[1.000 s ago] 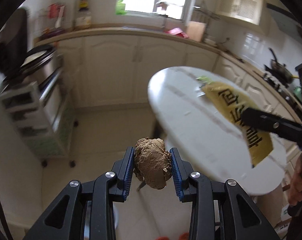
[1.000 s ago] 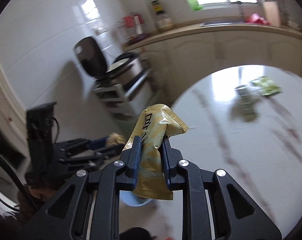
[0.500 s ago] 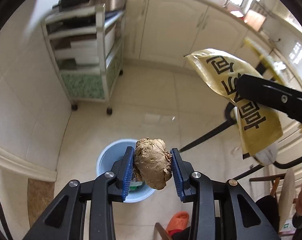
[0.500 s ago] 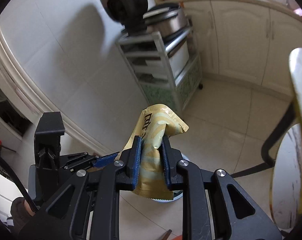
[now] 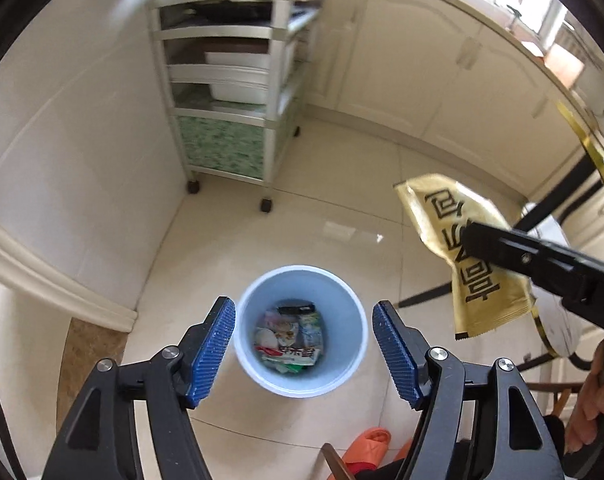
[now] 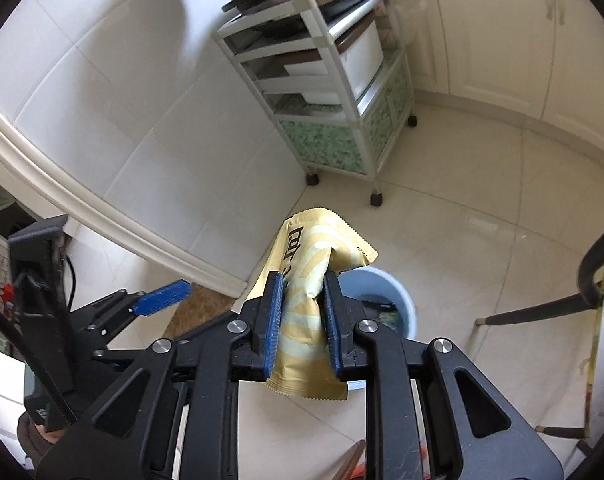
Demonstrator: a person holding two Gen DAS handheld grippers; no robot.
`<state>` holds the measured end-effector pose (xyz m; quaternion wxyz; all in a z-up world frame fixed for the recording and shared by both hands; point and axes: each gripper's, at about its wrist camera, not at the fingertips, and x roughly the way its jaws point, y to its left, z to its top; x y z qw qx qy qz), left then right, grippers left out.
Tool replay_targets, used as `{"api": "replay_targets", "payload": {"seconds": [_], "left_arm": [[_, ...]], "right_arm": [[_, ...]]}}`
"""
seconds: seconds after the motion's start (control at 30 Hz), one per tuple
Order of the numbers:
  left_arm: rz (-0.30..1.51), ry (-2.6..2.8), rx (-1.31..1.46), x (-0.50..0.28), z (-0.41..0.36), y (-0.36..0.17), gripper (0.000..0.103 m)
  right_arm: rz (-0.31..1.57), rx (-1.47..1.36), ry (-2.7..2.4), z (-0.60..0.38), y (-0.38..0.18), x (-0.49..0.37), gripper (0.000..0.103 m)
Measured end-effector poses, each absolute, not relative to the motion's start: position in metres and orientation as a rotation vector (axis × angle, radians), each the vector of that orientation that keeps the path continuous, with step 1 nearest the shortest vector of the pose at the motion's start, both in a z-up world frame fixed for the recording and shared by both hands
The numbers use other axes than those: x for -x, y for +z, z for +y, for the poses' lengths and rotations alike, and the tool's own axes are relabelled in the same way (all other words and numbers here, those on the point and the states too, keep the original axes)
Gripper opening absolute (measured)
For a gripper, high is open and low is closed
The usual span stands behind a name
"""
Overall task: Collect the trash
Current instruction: 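Carry lump and yellow packet over the blue bin and open both grippers, then move both open grippers back over the table trash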
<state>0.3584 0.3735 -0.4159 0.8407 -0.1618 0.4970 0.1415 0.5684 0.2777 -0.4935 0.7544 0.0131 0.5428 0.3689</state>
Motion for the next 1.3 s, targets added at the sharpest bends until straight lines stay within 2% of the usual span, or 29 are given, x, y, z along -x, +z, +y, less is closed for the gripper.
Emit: {"api": "replay_targets", "payload": {"seconds": [0.1,0.13,0.2,0.4,0.5,0.63,0.7,0.8,0.97,1.3], "left_arm": [[1.02,0.325,0.349,-0.345,0.371,-0.402,0.067],[1.01,0.329,0.35,-0.34,0.368,-0.398,0.067],[0.986,0.333,0.345,-0.333,0.362,-0.389,0.069],[0.875,0.299,0.305,-0.317,0.326,-0.343,0.075],[0.808,0.245,0.272,-0.316,0.297,-0.312,0.079],[0.737,0.165,0.208,-0.322,0.243,-0.274,0.084],[0.713,0.114,0.157,-0.336,0.207,-0.257,0.09],[0.7,0.029,0.109,-0.355,0.157,-0.243,0.092],[0.708,-0.062,0.032,-0.417,0.073,-0.238,0.093],[0.8,-0.085,-0.125,-0.564,-0.064,-0.268,0.093]], "right_arm": [[1.182,-0.049,0.814,0.28,-0.492,-0.569,0.032],[1.174,-0.049,0.811,0.28,-0.49,-0.567,0.043],[1.139,-0.051,0.8,0.275,-0.478,-0.563,0.057],[1.0,-0.067,0.765,0.229,-0.407,-0.555,0.062],[0.917,-0.06,0.732,0.188,-0.363,-0.549,0.072],[0.834,-0.063,0.649,0.118,-0.313,-0.546,0.079],[0.79,-0.057,0.593,0.077,-0.29,-0.544,0.082],[0.741,-0.032,0.471,0.016,-0.268,-0.545,0.087],[0.723,-0.019,0.307,-0.074,-0.257,-0.554,0.088],[0.798,-0.104,0.171,-0.201,-0.293,-0.596,0.088]]}}
